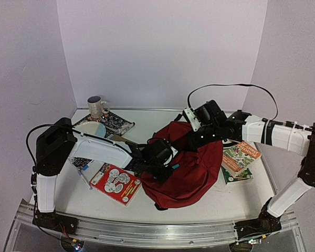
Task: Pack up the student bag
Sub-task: Grab the pen from the student bag.
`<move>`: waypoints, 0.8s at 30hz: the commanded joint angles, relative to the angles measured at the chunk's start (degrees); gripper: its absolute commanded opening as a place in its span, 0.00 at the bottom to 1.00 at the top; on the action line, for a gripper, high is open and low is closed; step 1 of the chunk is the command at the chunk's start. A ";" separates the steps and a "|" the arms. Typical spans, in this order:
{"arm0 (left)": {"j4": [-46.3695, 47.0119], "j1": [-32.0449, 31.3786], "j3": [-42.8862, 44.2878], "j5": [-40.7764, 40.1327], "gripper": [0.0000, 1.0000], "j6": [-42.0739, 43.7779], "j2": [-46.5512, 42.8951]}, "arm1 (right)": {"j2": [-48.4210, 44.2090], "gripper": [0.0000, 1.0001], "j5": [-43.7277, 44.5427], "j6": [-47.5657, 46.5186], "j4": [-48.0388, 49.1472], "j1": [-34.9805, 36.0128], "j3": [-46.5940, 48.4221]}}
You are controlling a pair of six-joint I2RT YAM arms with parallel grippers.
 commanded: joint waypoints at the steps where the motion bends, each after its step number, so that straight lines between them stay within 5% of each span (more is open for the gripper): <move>1: -0.75 -0.26 2.32 -2.34 0.22 -0.30 1.95 | -1.10 0.00 -0.30 -0.44 -0.55 0.73 1.82; 7: -1.12 -0.35 1.26 -2.58 0.00 -2.74 -1.94 | -1.28 0.00 -0.41 -0.45 -0.64 0.73 2.19; 15: 4.50 0.32 0.95 3.10 0.00 -14.84 -8.74 | -1.61 0.00 -1.39 1.38 -0.79 1.00 2.05; 24: 17.66 5.10 -0.76 13.61 0.00 -32.19 -6.52 | -2.79 0.00 -1.11 2.78 -0.79 1.87 2.02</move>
